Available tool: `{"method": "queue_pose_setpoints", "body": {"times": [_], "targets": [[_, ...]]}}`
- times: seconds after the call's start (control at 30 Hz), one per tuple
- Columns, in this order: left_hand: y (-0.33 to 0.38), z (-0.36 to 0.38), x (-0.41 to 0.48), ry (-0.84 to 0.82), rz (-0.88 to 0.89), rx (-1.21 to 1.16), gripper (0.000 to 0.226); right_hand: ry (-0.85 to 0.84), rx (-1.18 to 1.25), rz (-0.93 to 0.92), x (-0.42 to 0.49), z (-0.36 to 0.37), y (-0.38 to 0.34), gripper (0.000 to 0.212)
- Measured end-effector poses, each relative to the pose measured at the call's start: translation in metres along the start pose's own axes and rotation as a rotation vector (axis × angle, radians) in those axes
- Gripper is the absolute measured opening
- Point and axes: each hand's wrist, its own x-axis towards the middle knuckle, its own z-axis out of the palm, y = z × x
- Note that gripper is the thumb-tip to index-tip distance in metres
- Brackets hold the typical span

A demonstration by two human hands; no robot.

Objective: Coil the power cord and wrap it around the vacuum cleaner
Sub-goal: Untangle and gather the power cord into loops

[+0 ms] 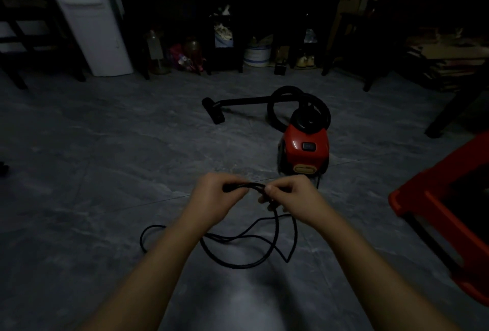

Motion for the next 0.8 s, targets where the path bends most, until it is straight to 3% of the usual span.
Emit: {"method": "queue_pose_setpoints", "body": {"times": [0.2,0.43,0.57,0.8], "targets": [[0.009,-0.004,-0.001,0.296,-0.142,-0.336,0.017,0.132,0.180,-0.048,0.000,-0.006,-0.005,0.018],[0.012,0.000,-0.003,0.417,-0.190,-0.386,0.017,0.156,0.302,-0.074,-0.003,-0.007,-0.013,0.021],[0.011,-0.002,-0.001,0.406,-0.211,-0.392,0.015,0.150,0.269,-0.072,-0.008,-0.008,-0.012,0.012],[0.013,0.003,0.003,0.261,-0.192,-0.447,0.010,0.243,0.221,-0.064,-0.004,-0.010,-0.005,0.016]]}}
